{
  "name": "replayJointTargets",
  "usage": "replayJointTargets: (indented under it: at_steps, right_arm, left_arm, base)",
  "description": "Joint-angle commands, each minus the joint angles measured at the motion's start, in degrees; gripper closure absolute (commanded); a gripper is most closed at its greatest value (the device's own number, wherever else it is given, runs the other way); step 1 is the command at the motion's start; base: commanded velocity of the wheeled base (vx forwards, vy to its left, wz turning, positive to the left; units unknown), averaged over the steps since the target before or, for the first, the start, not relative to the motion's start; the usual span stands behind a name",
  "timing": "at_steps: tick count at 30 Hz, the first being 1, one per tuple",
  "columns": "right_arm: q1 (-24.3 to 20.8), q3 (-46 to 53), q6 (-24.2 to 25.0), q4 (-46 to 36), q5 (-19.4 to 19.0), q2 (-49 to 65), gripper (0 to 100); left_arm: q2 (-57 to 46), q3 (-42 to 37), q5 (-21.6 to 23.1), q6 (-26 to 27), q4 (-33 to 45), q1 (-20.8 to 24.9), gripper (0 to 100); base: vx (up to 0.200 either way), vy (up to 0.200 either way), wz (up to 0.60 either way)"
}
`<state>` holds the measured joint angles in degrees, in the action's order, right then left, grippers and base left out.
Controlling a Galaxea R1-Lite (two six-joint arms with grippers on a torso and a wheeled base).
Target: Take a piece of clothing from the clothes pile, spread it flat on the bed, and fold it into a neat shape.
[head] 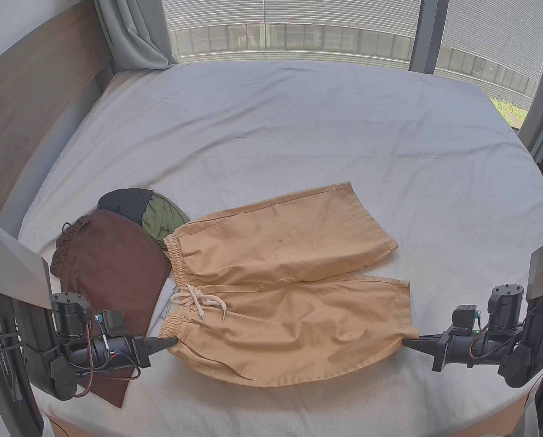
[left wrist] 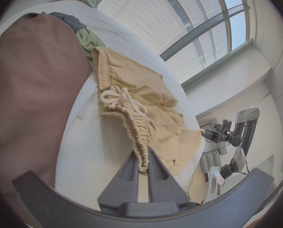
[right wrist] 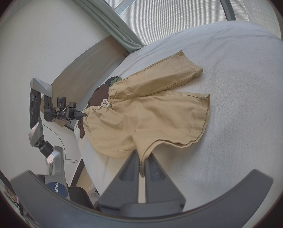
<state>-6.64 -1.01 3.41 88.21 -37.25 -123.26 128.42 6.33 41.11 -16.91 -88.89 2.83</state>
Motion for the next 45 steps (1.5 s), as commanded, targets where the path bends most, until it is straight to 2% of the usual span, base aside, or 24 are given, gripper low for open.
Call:
replayJointTargets:
  at_steps: [1,6,13,19,24,45]
  right_arm:
    - [-0.04,-0.31,1.07,0.03,-0.19,1.97,100]
    - [-0.04,-1.36,2.65,0.03,-0.36,3.20,100]
    - [-0.04,-2.06,3.00,0.03,-0.71,4.08,100]
    - [-0.48,-2.33,6.08,0.03,-0.71,6.28,100]
    - [-1.00,-2.15,7.13,-0.06,-0.63,8.12,100]
    - [-1.53,-4.26,8.80,0.03,-0.27,10.50,100]
  left_arm:
    - [-1.06,1.14,-0.33,-1.02,-0.05,-0.02,100]
    - [-2.29,2.29,-0.50,-3.57,-0.05,0.25,100]
    - [-2.73,3.43,-0.59,-4.10,-0.05,0.16,100]
    - [-3.87,4.31,-0.76,-6.73,-0.05,0.25,100]
    - [-4.31,5.54,-2.70,-8.67,-0.05,0.34,100]
    - [-5.02,6.42,-3.05,-9.11,-0.05,-0.02,100]
  base:
    - [0.000,0.000,0.00]
    - [0.000,0.000,0.00]
    - [0.000,0.000,0.00]
    - [0.000,0.000,0.00]
    - [0.000,0.000,0.00]
    - [0.000,0.000,0.00]
